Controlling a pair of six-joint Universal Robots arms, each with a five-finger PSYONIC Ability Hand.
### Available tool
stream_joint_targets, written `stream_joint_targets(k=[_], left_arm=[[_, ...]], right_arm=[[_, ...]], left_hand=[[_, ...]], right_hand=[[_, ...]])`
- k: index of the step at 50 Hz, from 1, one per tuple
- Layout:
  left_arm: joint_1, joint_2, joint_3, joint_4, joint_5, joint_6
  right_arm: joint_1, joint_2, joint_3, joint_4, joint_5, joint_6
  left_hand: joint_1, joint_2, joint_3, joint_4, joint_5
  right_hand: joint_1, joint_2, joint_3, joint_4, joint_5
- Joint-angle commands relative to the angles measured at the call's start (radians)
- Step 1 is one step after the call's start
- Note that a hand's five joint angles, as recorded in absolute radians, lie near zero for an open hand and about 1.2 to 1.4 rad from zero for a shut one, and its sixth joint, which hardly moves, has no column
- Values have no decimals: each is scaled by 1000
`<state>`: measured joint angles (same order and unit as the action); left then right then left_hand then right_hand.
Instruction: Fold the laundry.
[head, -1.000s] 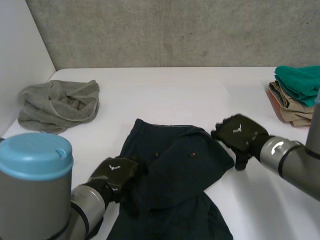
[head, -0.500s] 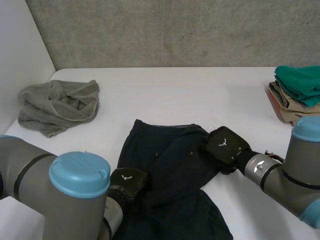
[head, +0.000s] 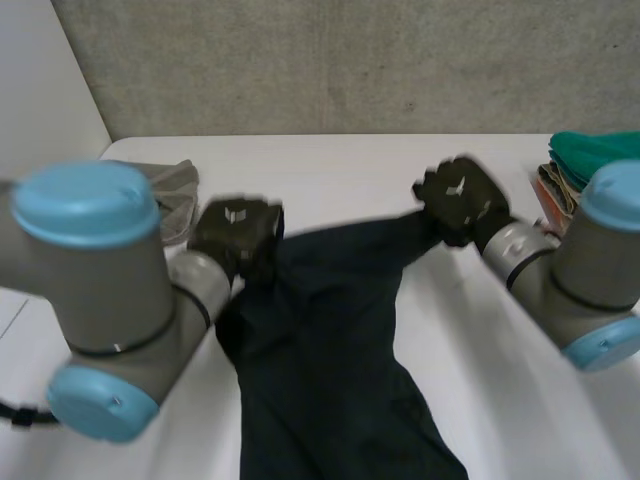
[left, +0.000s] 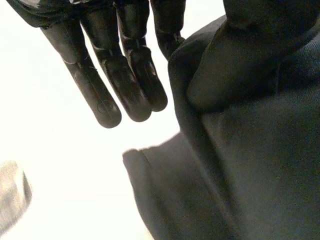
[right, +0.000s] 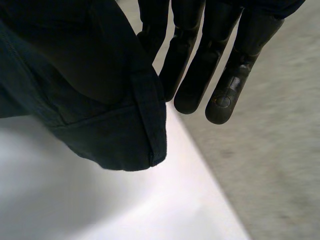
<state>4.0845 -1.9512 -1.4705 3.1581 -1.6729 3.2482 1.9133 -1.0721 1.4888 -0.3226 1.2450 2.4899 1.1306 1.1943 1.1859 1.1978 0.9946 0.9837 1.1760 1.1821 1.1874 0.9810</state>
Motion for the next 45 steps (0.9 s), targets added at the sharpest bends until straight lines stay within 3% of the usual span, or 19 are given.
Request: stream_joint_targets(k=[1, 8, 13, 21, 27, 31, 38, 45], left_arm=[[16, 92, 179, 10, 156, 68], [-7, 195, 257, -6, 183, 67], [-19, 372, 228, -42, 183, 68], [-12, 534, 242, -93, 186, 73], [-6, 528, 268, -102, 186, 93], [16, 427, 272, -104, 185, 137], [131, 156, 344, -73, 185, 192], [151, -167, 605, 57, 193, 199]], right_arm=[[-20, -217, -59, 88, 24, 82], [-46, -432, -68, 244, 11, 87], [-72, -590, -102, 374, 8, 90], [-115, -696, -173, 441, 11, 93], [-105, -697, -191, 453, 11, 93], [-108, -663, -191, 453, 8, 93], [-85, -364, -275, 416, 21, 87], [-20, -77, -398, 243, 94, 70]], left_hand=[[266, 202, 210, 198, 227], [266, 202, 210, 198, 227], [266, 202, 210, 198, 227], [266, 202, 210, 198, 227], [266, 202, 210, 198, 227], [266, 202, 210, 198, 227], [266, 202, 210, 198, 227], [266, 202, 210, 198, 227]], right_hand=[[413, 220, 214, 209, 241], [413, 220, 214, 209, 241], [413, 220, 214, 209, 241], [413, 220, 214, 209, 241], [413, 220, 214, 209, 241], [413, 220, 214, 209, 241], [413, 220, 214, 209, 241], [413, 220, 214, 209, 241]])
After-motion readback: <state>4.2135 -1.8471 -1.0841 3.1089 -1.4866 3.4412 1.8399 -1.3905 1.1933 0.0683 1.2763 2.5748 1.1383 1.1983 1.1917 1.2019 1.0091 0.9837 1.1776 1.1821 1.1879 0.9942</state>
